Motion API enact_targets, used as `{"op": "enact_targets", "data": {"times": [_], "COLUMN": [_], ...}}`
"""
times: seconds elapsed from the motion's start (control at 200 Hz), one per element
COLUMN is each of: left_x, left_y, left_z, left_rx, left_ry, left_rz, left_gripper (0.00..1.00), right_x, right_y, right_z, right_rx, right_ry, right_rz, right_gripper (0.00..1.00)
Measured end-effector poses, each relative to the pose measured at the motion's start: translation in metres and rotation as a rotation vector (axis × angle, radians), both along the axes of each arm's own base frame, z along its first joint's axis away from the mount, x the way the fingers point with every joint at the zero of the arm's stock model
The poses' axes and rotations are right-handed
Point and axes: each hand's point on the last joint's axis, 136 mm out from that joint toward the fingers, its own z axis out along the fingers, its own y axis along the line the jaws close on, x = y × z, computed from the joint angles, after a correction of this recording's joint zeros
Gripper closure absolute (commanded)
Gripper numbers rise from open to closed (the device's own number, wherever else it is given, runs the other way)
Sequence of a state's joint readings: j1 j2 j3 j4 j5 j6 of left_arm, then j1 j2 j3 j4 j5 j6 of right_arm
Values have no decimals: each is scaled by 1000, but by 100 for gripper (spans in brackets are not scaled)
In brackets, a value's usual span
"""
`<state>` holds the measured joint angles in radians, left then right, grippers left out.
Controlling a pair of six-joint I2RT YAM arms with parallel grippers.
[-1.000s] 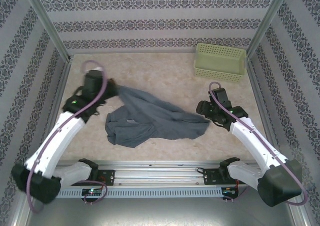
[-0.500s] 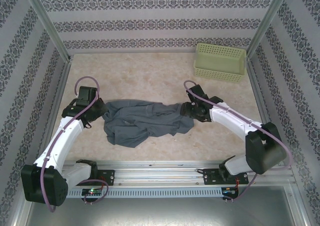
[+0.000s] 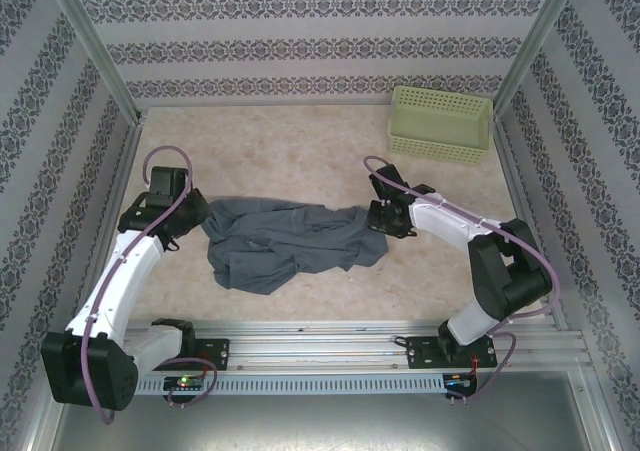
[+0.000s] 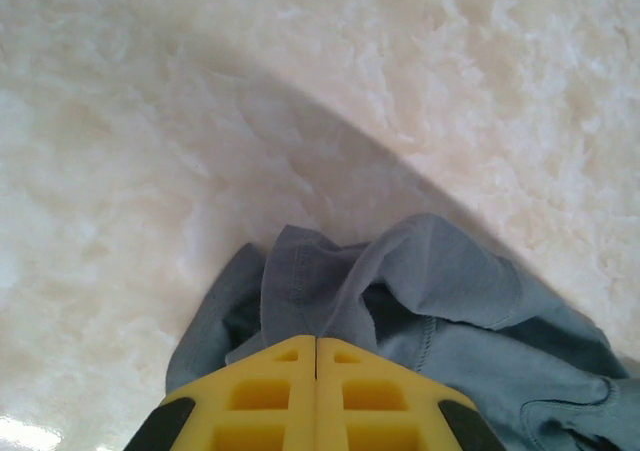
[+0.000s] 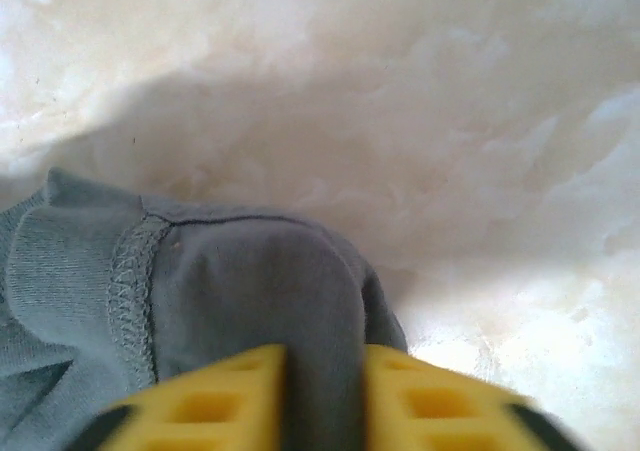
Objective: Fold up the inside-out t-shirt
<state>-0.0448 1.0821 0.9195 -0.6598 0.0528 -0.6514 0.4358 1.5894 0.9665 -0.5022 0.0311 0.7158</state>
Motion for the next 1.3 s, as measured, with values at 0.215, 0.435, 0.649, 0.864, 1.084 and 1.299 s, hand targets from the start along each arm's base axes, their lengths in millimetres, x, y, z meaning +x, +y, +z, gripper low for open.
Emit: {"op": "enact_targets", "data": {"times": [0.215, 0.435, 0.649, 0.864, 1.084, 1.299], "left_x": [10, -30, -98, -81, 23, 91], "left_y": [0, 1, 16, 31, 45, 56], "left_z": [76, 240, 333, 341, 277, 201], "left_rx": [-4, 10, 54, 96, 168, 215], "left_ry": [-173, -618, -911, -894, -644, -433], "left_rz": [-31, -45, 31, 107, 176, 199], "left_gripper": [100, 100, 100, 100, 100, 100], "right_x": [1, -17, -72, -54, 40, 120], "right_y": [-19, -34, -40, -32, -1, 10], "right_z": [85, 319, 462, 488, 432, 349], "right_rx": [-89, 6, 78, -20, -185, -288], "right_ry": [-215, -781, -1097, -1142, -994, -800], "right_rz": [3, 32, 122, 152, 172, 177], "right_gripper": [100, 100, 100, 100, 100, 100]}}
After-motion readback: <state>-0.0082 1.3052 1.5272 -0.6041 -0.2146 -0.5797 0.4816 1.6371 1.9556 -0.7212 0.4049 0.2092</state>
